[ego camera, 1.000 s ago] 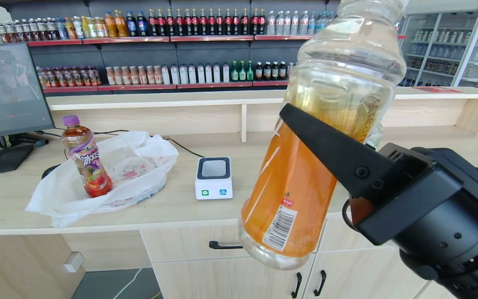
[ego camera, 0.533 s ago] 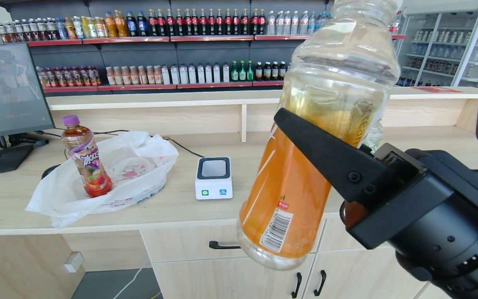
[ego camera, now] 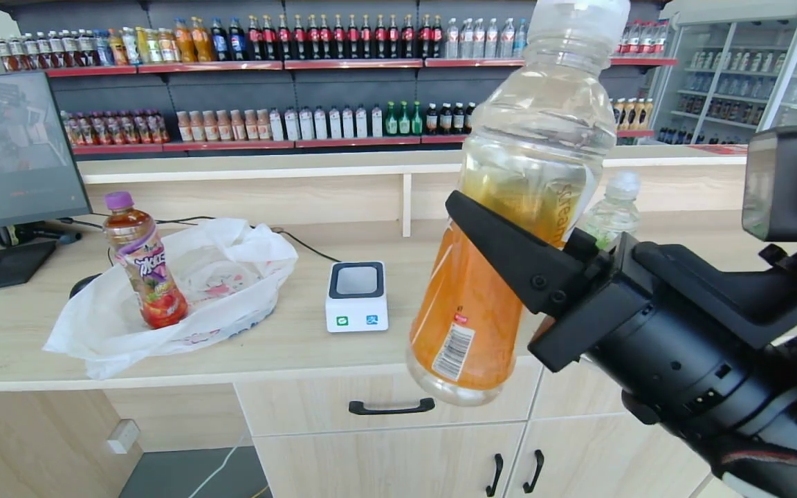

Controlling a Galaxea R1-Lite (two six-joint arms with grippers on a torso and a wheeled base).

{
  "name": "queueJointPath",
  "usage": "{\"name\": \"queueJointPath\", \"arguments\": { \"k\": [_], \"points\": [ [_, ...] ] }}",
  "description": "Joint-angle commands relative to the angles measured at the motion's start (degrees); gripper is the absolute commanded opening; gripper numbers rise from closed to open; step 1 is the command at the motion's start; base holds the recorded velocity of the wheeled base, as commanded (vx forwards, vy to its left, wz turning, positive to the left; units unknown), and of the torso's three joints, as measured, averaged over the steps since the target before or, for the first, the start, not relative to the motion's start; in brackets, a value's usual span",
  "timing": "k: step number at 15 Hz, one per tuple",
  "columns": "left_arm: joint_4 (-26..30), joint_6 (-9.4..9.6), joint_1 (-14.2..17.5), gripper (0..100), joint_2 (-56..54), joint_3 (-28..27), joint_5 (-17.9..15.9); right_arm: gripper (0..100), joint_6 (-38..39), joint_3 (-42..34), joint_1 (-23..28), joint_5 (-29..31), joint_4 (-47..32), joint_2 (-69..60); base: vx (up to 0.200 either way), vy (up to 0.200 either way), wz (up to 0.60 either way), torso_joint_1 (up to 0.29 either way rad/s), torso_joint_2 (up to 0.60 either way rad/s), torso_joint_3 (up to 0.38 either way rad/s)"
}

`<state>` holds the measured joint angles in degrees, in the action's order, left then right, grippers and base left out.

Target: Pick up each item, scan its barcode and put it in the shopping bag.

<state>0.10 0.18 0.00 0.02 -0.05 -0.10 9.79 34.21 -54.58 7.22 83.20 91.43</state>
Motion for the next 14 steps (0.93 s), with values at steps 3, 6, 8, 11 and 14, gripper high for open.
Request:
{"name": "queueJointPath", "arguments": {
  "k": [3, 6, 8, 11, 14],
  "points": [
    [0.0, -0.01, 0.0, 100, 0.0, 0.0, 0.0, 0, -3.9, -3.1, 7.8, 0.3, 0.3, 3.1, 0.000, 0.000, 0.00, 0.000, 0.00, 0.000],
    [0.0, -0.01, 0.0, 100, 0.0, 0.0, 0.0, 0, -3.5, -2.4, 10.4, 3.8, 1.1, 6.2, 0.000, 0.000, 0.00, 0.000, 0.00, 0.000],
    [0.0, -0.01, 0.0, 100, 0.0, 0.0, 0.0, 0, -3.1, -1.3, 13.1, 4.7, 0.9, 7.4, 0.000, 0.000, 0.00, 0.000, 0.00, 0.000],
    [0.0, -0.01, 0.0, 100, 0.0, 0.0, 0.0, 0, -3.2, -2.8, 14.1, 4.6, 1.0, 7.1, 0.000, 0.000, 0.00, 0.000, 0.00, 0.000],
    [0.0, -0.01, 0.0, 100, 0.0, 0.0, 0.0, 0, -3.2, -4.9, 14.9, 4.6, 1.1, 6.4, 0.000, 0.000, 0.00, 0.000, 0.00, 0.000]
  ]
}}
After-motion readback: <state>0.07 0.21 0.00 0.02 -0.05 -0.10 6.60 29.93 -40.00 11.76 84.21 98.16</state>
